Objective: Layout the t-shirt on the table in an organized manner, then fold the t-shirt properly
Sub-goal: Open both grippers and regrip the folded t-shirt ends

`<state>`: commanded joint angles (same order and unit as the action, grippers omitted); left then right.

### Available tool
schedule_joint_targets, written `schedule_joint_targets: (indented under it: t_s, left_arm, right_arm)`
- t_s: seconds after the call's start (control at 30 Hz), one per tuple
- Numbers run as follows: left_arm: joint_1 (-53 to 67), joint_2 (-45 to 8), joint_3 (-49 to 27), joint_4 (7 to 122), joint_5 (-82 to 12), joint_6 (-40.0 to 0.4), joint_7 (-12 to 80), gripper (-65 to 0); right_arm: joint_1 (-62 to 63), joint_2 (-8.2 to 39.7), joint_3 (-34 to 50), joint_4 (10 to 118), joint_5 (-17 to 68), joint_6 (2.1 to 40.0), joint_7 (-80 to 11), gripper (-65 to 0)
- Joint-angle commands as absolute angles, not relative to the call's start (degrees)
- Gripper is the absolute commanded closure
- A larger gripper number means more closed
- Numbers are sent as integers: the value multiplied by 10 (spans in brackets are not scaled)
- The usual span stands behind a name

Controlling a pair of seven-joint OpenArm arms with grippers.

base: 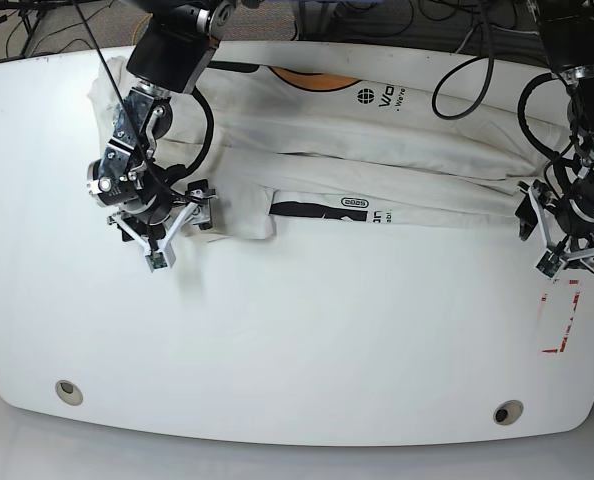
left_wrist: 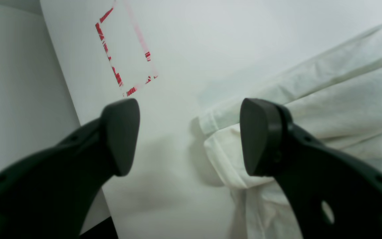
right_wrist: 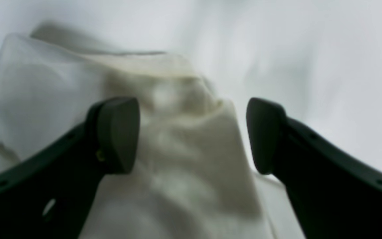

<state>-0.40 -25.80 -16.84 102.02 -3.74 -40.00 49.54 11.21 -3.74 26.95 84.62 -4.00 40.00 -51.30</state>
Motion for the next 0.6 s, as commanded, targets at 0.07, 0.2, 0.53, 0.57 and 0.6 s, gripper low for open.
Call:
schedule_joint_targets:
  t_s: [0.07, 0.2, 0.53, 0.57, 0.6]
  left_arm:
    - [-1, -258, -168, 1020, -37, -400, 495, -446]
    - [5, -258, -168, 1020, -37, -400, 495, -446]
    - [5, -256, -167, 1018, -37, -400, 495, -446]
    - [5, -256, -167, 1018, -37, -400, 495, -446]
    - [5, -256, -167, 1018, -37, -400, 495, -446]
  right_arm:
    - [114, -36, 269, 831, -40, 400, -509, -480]
    - [117, -36, 269, 822, -40, 400, -508, -468]
    - [114, -51, 269, 856, -39, 400, -508, -10]
    - [113, -53, 269, 862, -39, 400, -508, -25]
    - [112, -55, 269, 868, -39, 400, -509, -30]
